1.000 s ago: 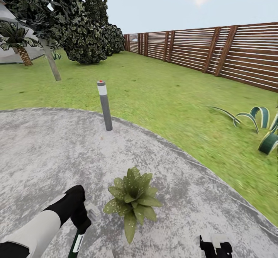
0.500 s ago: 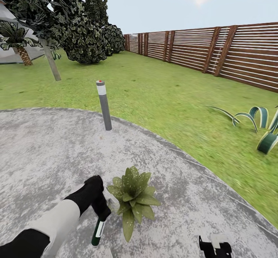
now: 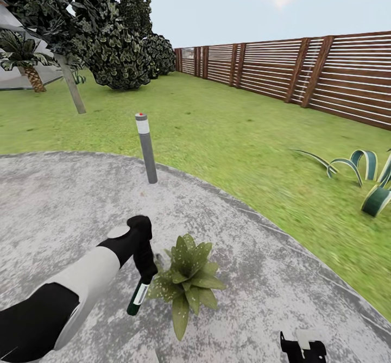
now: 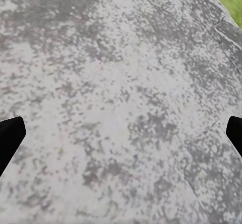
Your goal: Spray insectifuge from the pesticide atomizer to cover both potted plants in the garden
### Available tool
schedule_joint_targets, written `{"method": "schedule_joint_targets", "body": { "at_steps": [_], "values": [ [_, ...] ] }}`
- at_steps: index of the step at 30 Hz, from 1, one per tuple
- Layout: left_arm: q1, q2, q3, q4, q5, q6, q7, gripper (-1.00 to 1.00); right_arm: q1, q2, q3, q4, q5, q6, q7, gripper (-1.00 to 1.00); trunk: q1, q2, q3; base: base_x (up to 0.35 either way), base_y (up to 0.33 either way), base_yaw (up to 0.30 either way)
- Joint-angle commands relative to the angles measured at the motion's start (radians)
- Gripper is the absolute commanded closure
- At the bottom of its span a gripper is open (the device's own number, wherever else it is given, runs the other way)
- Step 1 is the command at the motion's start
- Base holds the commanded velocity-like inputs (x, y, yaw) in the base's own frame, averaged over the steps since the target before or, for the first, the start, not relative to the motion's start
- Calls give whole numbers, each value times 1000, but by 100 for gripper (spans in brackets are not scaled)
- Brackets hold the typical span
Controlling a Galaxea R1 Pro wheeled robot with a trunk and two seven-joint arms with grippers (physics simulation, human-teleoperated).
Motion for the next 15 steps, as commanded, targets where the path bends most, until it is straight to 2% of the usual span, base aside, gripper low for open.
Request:
{"method": "schedule_joint_targets", "body": {
  "at_steps": [1, 4, 6, 11, 15],
  "values": [
    [-1, -3, -2, -4, -8, 10, -11, 100, -1, 0, -8, 1, 10, -3, -3, -100, 0, 0, -1, 0, 0, 0],
    [-4, -45, -2, -9, -10, 11, -12, 100, -1, 0, -8, 0, 11, -3, -3, -100, 0, 0, -1, 0, 0, 0],
    [-4, -60, -3, -8, -11, 12, -12, 100, -1, 0, -8, 0, 10, -3, -3, -100, 0, 0, -1, 0, 0, 0],
    [-2, -48, -4, -2, -11, 9, -10, 100, -1, 0, -8, 0, 10, -3, -3, -100, 0, 0, -1, 0, 0, 0],
    [0, -19, -5, -1, -11, 5, -10, 100, -1, -1, -8, 0, 10, -3, -3, -100, 0, 0, -1, 0, 0, 0]
  ]
}}
